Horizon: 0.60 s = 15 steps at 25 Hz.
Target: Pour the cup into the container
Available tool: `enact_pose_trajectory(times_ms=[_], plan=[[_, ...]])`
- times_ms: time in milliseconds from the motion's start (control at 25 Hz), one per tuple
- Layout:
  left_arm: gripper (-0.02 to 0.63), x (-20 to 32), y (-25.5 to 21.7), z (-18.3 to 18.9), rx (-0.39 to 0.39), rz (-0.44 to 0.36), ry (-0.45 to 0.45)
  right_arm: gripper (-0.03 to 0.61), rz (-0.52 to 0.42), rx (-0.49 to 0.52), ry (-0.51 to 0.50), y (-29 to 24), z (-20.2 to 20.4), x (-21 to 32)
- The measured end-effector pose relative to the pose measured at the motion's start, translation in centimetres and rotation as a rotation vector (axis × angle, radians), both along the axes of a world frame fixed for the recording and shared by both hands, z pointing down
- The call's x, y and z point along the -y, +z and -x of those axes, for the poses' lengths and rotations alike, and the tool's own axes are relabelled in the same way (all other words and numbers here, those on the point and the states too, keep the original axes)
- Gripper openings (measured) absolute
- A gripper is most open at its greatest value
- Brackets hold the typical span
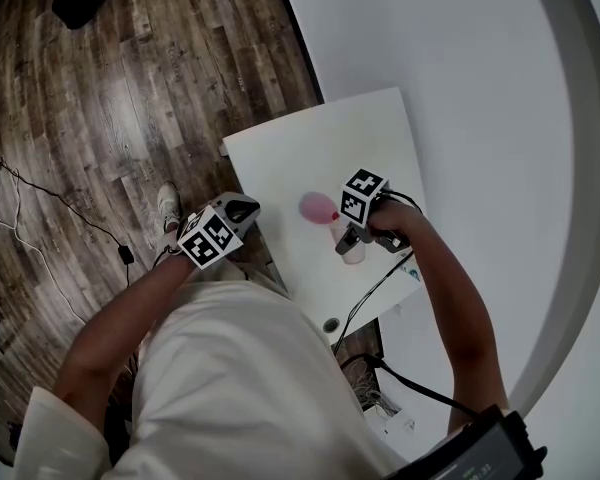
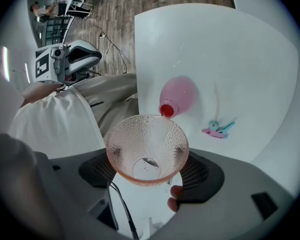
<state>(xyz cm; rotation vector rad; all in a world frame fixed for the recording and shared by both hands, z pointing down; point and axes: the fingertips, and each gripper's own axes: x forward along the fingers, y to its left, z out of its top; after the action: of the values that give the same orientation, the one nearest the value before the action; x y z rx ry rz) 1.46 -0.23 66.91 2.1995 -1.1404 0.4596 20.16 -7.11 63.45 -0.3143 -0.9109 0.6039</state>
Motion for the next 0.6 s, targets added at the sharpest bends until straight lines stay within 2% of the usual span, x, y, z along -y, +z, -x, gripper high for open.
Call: enact_pose_trajectory(times_ms=[600], plan=[[0.011,-0.22,0.13,0.34,-0.003,0.0,-0.011,0.373,0.049,-0.039,-0.009,0.16,-0.05,-0.52]])
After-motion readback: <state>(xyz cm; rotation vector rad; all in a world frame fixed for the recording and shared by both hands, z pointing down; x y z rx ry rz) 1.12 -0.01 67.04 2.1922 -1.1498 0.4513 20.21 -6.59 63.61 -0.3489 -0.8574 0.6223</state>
